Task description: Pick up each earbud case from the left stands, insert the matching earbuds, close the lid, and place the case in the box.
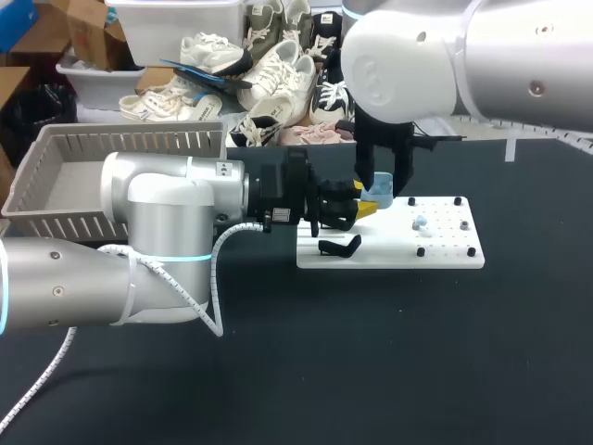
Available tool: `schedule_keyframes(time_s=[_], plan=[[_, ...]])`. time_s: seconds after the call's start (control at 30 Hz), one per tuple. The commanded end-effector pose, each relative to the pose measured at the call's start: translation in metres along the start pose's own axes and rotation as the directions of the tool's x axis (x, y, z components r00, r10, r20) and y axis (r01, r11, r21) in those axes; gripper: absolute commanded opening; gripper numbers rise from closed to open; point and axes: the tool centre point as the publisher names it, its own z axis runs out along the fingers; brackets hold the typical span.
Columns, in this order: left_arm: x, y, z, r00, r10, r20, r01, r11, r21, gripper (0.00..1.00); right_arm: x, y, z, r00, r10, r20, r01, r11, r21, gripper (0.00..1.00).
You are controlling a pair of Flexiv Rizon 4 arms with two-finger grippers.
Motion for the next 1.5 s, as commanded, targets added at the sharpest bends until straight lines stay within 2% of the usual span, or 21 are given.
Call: schedule_keyframes(time_s=[0.03,0.73,1.3,1.5], plan=[[0.0,-0.001,0.0,1.0,0.001,0.001,-0.001,1.0,-0.005,0.0,0.006,-0.007,-0.003,1.0,-0.001,0.007,0.001,1.0,-0.012,0.4],[0.0,-0.001,0.0,1.0,0.001,0.001,-0.001,1.0,-0.005,0.0,0.019,-0.017,-0.003,1.0,-0.017,-0.003,0.017,0.999,-0.032,0.38],[0.0,-0.001,0.0,1.0,0.001,0.001,-0.001,1.0,-0.005,0.0,0.007,-0.022,0.0,1.0,0.021,0.004,-0.021,1.0,-0.01,0.37],[0.0,-0.001,0.0,1.0,0.001,0.001,-0.001,1.0,-0.005,0.0,0.009,-0.028,-0.009,0.999,0.024,0.027,-0.024,0.999,-0.029,0.38]])
